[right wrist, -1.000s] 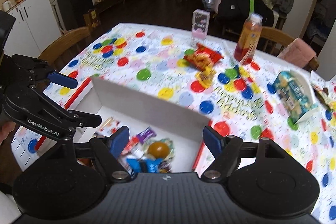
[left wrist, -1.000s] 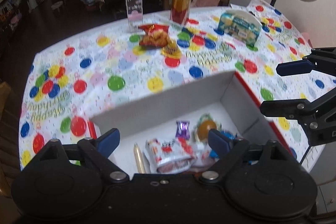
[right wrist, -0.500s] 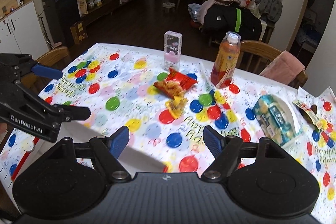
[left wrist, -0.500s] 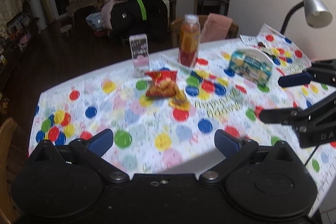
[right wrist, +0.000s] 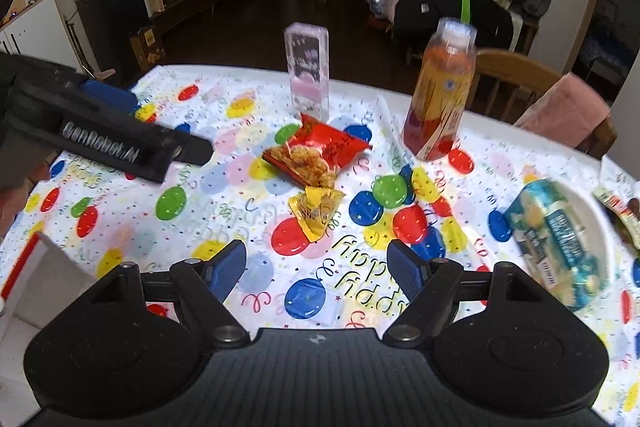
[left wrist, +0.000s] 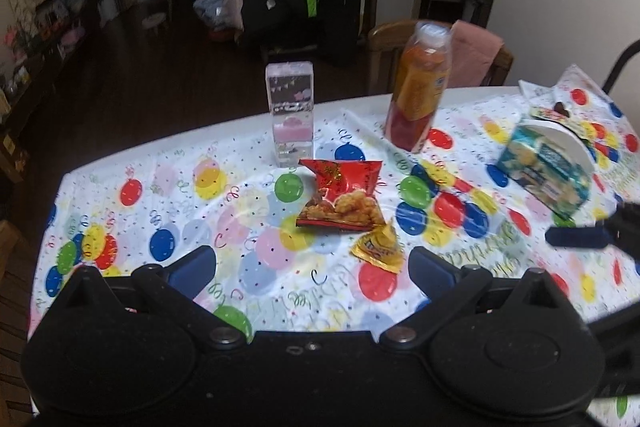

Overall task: Organize snacks
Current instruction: 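Lift both tools out of the box toward the remaining snacks, then grasp the red chicken-snack bag with the left tool while the right tool grasps the yellow M&M's packet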

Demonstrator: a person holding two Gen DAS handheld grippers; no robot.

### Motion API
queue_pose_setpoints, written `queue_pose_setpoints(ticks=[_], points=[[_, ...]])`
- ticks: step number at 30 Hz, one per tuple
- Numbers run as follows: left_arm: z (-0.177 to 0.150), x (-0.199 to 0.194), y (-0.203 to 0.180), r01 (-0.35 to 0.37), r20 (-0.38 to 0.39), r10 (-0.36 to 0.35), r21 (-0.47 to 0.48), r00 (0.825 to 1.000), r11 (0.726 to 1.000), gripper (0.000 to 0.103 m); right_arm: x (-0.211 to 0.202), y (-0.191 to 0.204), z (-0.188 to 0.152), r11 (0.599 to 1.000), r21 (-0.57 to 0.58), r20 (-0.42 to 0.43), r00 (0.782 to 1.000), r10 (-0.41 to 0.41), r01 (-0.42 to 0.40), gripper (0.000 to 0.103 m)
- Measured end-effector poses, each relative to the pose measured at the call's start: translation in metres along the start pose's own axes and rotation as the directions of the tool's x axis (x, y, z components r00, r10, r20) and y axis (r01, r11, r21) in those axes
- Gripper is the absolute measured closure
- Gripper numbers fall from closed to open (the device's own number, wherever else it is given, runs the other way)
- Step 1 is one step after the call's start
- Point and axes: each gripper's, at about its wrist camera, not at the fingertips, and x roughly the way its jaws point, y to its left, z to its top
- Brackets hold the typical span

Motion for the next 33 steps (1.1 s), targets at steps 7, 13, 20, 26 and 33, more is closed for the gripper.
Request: queue_pose_setpoints(ticks=[7,13,20,26,33], points=[[0.025,0.050,-0.007,-0.028,-0.038,0.028,0.001,0.999,1.000,0.001,0.045,-0.008,0.005,0.999,-0.001,-0.034,0.999,0.038,-0.038,0.026],[0.043,0.086,-0.017,-0.028,-0.059,0.029,0.013,0.998,1.000,0.001,0.075,-0.014,0.016,0.997,0.017,-0.033,0.997,0.074,-0.073,0.026],[0.056,0.129,-0.020,-0.023,-0.110,0.021,-0.015,0.994,1.000,0.001,0.109,-0.032,0.021,0.995,0.063,-0.052,0.996,0.079,-0.076,0.026],[0.059,0.156,-0.021,-0.013,-0.154,0.010,-0.015,0.988,1.000,0.003,0.129,-0.033,0.023,0.993,0.055,-0.070,0.992,0.110,-0.106,0.026],[0.053,0.176,-0.022,0.012,-0.198,-0.018,-0.030,0.980,0.999,0.013,0.152,-0.030,0.026,0.990,0.072,-0.107,0.986,0.128,-0.120,0.028]])
